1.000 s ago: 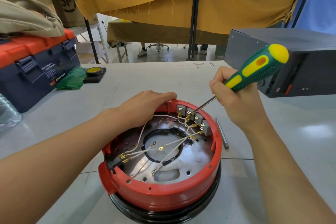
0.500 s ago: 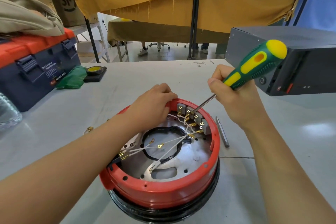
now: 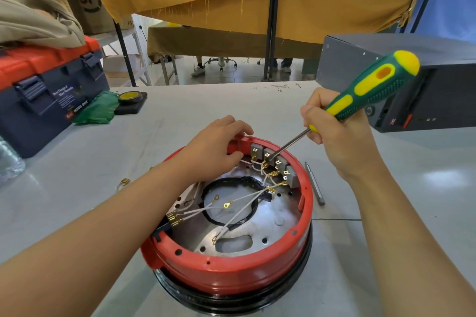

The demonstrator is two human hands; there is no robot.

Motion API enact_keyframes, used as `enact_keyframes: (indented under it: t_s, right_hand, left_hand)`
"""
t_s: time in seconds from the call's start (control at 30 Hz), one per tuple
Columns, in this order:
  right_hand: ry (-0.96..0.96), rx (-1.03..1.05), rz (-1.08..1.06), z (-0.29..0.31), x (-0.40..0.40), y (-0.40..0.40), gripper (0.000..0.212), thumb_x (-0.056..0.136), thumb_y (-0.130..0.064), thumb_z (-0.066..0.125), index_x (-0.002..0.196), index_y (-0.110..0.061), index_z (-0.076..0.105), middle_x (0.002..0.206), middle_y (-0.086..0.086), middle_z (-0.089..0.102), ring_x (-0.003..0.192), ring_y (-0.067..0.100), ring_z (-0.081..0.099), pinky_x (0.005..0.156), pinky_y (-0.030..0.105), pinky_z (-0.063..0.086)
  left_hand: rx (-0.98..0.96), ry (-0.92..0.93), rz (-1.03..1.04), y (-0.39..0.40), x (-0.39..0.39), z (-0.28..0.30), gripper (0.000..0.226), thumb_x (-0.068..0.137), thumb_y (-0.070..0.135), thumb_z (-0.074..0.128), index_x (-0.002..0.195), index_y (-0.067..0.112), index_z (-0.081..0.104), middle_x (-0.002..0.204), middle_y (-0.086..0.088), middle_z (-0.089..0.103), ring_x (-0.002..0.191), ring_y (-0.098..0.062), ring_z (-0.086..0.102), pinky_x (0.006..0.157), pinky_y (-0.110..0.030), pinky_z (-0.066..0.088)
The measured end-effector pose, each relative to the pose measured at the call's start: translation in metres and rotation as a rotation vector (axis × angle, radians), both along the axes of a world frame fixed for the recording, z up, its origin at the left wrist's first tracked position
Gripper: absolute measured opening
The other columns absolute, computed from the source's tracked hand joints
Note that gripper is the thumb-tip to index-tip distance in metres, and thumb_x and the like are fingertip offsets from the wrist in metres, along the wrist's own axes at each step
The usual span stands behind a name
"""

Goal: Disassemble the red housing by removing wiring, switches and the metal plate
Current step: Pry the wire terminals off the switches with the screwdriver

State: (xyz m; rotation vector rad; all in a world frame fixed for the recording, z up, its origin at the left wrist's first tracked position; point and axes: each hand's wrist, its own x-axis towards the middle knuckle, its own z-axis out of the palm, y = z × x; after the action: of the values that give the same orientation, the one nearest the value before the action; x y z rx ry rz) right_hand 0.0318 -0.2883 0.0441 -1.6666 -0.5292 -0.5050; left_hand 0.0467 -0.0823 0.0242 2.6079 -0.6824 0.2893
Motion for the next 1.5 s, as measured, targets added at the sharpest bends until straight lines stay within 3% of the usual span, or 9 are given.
enact_keyframes:
  t_s: [0.13,0.27,0.4,0.5,0.73,0.83,1.24,1.4,1.5]
  right_hand:
    - [-0.023,-0.034,-0.038,0.003,-0.002,-0.002,0.027,0.078,-0.016,0.053,0.061,0.002,0.042,0.051,-0.003,0.036,0.050,0.012,0.034,0.051,0.022,0.031]
    - [-0.106,-0.155,-0.038,0.005,-0.007,0.001,0.025,0.081,-0.012,0.053,0.061,0.001,0.044,0.048,-0.010,0.040,0.048,0.004,0.039,0.051,0.009,0.030]
    - [-0.156,-0.230,-0.033,0.006,-0.011,0.004,0.027,0.082,-0.011,0.053,0.063,0.007,0.044,0.055,-0.001,0.038,0.055,0.004,0.039,0.054,0.009,0.031]
    - [-0.139,-0.252,0.015,0.007,-0.012,0.006,0.025,0.082,-0.011,0.052,0.064,0.004,0.044,0.055,-0.008,0.040,0.055,0.002,0.041,0.054,0.007,0.032]
    - [0.009,-0.044,0.041,0.001,0.002,-0.002,0.028,0.081,-0.015,0.051,0.060,-0.004,0.036,0.053,-0.004,0.034,0.051,0.011,0.032,0.049,0.020,0.030]
    - [0.099,0.040,0.085,-0.004,0.006,-0.002,0.027,0.079,-0.015,0.052,0.055,-0.015,0.041,0.050,-0.008,0.037,0.048,0.011,0.032,0.046,0.019,0.029]
    - [0.042,0.060,-0.008,-0.002,0.005,-0.006,0.025,0.078,-0.016,0.054,0.057,-0.006,0.042,0.052,-0.007,0.041,0.048,0.009,0.035,0.045,0.019,0.031]
    - [0.042,-0.010,-0.045,0.000,0.002,-0.008,0.023,0.078,-0.019,0.055,0.059,-0.009,0.047,0.054,0.010,0.041,0.048,0.014,0.038,0.048,0.023,0.034]
    - [0.035,-0.135,-0.055,0.005,-0.001,-0.014,0.025,0.081,-0.025,0.055,0.062,-0.008,0.056,0.046,0.005,0.047,0.045,0.012,0.045,0.049,0.014,0.037]
  left_hand:
    - [0.003,0.003,0.003,0.001,0.001,-0.001,0.042,0.083,0.011,0.061,0.124,0.019,0.054,0.106,0.004,0.049,0.104,-0.015,0.050,0.090,-0.026,0.039]
    - [0.004,0.006,0.001,0.001,0.002,-0.001,0.041,0.083,0.011,0.061,0.123,0.020,0.054,0.104,0.006,0.047,0.103,-0.015,0.050,0.089,-0.027,0.040]
    - [0.008,0.007,0.003,0.001,0.002,-0.001,0.041,0.083,0.012,0.061,0.123,0.020,0.054,0.106,0.004,0.049,0.103,-0.016,0.050,0.090,-0.031,0.042]
    - [0.018,0.003,0.000,0.000,0.002,-0.001,0.042,0.083,0.014,0.061,0.124,0.020,0.053,0.105,0.004,0.048,0.102,-0.017,0.050,0.088,-0.031,0.042]
    - [0.020,0.000,0.005,-0.001,0.002,-0.001,0.041,0.084,0.014,0.061,0.123,0.021,0.053,0.109,0.000,0.052,0.102,-0.017,0.050,0.088,-0.031,0.042]
    - [0.023,0.003,0.005,-0.001,0.002,-0.001,0.041,0.084,0.014,0.061,0.123,0.021,0.053,0.109,0.000,0.052,0.102,-0.017,0.050,0.089,-0.032,0.042]
    - [0.015,0.003,0.021,-0.002,0.000,-0.001,0.039,0.084,0.014,0.060,0.123,0.019,0.055,0.110,0.000,0.052,0.104,-0.018,0.050,0.090,-0.033,0.043]
    - [0.032,0.001,0.022,-0.001,0.000,0.000,0.039,0.085,0.014,0.059,0.124,0.020,0.056,0.109,0.001,0.050,0.102,-0.018,0.049,0.088,-0.034,0.043]
    - [0.033,0.002,0.021,-0.001,0.000,0.000,0.039,0.085,0.014,0.059,0.124,0.020,0.056,0.107,0.002,0.049,0.101,-0.018,0.049,0.088,-0.035,0.043]
